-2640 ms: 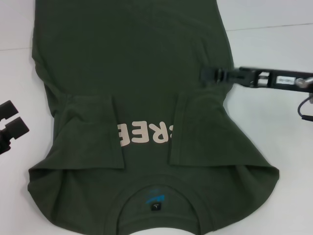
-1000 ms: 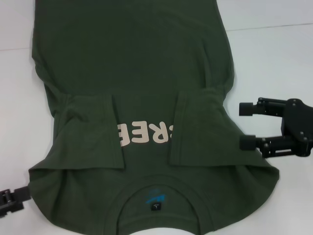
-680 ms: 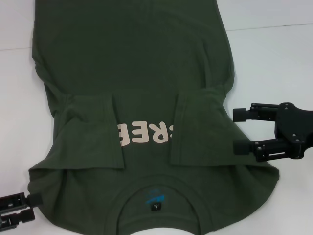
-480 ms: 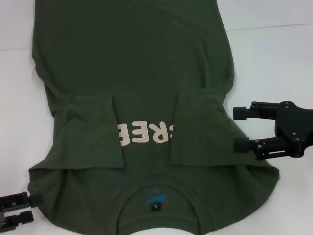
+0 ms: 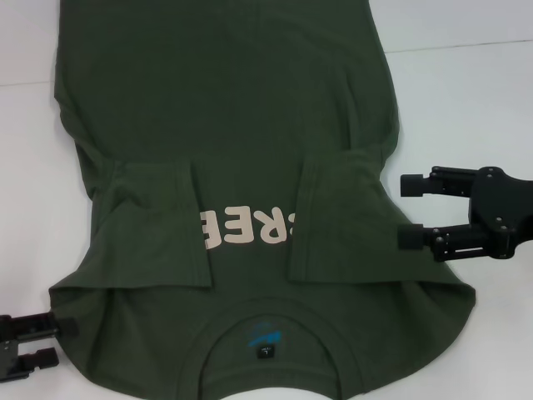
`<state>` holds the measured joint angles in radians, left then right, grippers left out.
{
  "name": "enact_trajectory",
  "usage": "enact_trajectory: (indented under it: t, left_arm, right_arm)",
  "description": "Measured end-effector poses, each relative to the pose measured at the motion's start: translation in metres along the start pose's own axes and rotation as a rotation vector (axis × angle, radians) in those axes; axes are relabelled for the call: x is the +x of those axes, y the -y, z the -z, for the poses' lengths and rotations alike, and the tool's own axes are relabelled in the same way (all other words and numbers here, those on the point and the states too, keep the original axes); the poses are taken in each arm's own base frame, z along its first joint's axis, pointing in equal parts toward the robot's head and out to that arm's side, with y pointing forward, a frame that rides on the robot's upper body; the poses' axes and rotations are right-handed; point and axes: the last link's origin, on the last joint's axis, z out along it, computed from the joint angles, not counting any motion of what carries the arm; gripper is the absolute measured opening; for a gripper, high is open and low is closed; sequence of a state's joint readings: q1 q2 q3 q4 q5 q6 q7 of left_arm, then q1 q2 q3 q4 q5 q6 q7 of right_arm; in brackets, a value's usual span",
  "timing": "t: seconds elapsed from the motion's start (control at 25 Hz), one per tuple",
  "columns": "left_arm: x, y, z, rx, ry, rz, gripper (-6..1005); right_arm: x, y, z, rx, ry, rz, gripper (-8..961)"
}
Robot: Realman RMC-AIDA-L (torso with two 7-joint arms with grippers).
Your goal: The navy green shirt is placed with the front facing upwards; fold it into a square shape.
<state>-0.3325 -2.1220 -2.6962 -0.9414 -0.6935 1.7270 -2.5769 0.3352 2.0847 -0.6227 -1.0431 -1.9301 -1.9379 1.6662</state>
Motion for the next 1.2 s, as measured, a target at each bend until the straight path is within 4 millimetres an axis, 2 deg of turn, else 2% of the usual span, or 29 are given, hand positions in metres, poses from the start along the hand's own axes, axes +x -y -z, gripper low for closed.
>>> enact_trajectory:
  t: [0.28,1.2]
  left_arm:
    - [0.004,0.000,-0.002,0.013,-0.006,0.020,689]
    - [0.007,-0.011,-0.031,0.020,0.068,-0.021,688]
  right_arm:
    - [-0.001,0.003,0.000,0.020,0.002,0.005,946]
    - [-0.002,0.007,0.002,0.041,0.001,0.008,945]
